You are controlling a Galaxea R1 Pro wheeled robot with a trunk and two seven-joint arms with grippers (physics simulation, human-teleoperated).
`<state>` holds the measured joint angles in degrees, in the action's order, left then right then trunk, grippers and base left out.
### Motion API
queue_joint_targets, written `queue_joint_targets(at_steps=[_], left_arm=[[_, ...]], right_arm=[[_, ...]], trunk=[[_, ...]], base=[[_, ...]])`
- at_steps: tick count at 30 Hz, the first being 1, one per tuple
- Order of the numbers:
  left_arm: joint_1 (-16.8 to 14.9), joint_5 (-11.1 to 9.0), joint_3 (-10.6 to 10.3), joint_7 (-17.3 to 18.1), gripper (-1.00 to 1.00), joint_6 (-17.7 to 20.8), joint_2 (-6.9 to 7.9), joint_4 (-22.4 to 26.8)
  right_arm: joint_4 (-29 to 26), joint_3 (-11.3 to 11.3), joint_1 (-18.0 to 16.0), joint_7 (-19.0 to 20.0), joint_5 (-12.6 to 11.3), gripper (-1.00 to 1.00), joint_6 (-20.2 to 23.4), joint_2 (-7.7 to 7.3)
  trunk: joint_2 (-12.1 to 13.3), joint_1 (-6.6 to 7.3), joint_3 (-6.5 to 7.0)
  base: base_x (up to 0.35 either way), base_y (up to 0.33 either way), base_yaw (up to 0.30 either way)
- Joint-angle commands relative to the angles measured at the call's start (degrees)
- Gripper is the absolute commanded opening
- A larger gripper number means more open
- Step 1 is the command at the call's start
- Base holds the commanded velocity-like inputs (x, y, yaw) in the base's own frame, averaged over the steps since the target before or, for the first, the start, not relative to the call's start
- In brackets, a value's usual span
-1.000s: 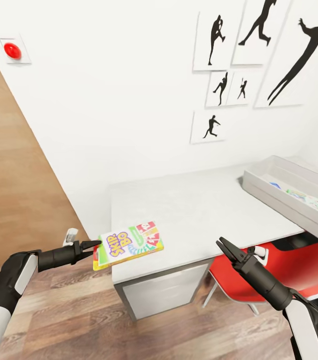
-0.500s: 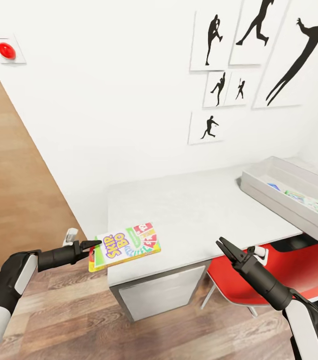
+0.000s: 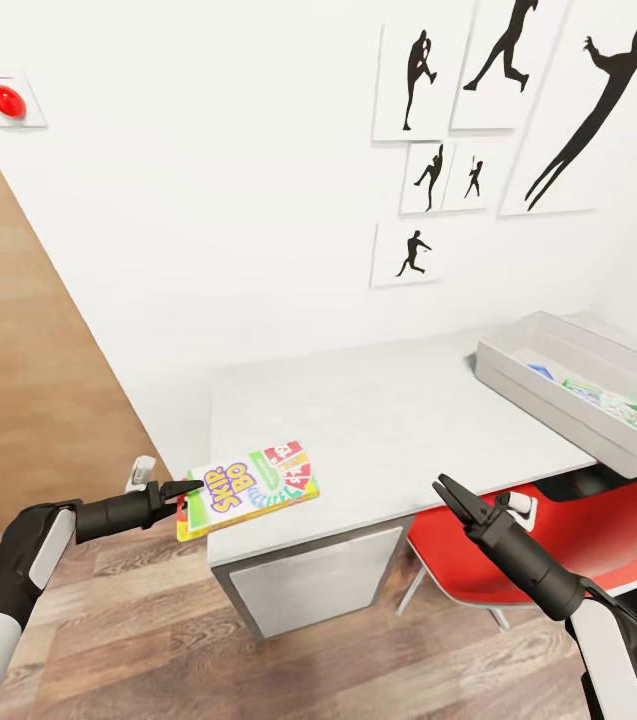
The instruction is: Put all the toys in the child's room - the three board games (two on the bed and one on the table), the two jigsaw puzzles on the table, and the tennis ball on the table - inside the toy box on the table in the child's room.
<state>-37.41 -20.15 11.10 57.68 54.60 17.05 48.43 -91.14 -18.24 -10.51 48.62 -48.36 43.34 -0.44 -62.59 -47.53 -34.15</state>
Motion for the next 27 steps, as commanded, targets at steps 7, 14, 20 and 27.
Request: queue_joint_targets(at_steps=[7,14,20,27], left_arm=[[0.0,0.0,0.3,0.2,1.0,0.3,0.02,0.0],[0.0,0.0,0.3,0.3,-1.0,0.4,0.08,0.0],[0.0,-0.3,0.5,0.4,-1.0,0.5,0.15,0.0],[0.0,-0.4,2.2,0.5,-1.0,0.6,0.17,0.0]], right_arm=[[0.0,0.0,0.0,-1.4,-0.2,1.0,0.3,0.0],[0.0,0.1,0.0,-1.5,-0.2,1.0,0.3,0.0],[0.0,2.4,0.0,-1.5,-0.1,1.0,-0.1,0.0],[0.0,2.9,0.0,-1.5,-0.1,1.0,-0.3,0.0]], trunk=[[0.0,0.0,-0.05],[0.0,0.0,-0.05],[0.0,0.0,-0.05],[0.0,0.0,-0.05]], base=[[0.0,0.0,0.0],[0.0,0.0,0.0],[0.0,0.0,0.0],[0.0,0.0,0.0]])
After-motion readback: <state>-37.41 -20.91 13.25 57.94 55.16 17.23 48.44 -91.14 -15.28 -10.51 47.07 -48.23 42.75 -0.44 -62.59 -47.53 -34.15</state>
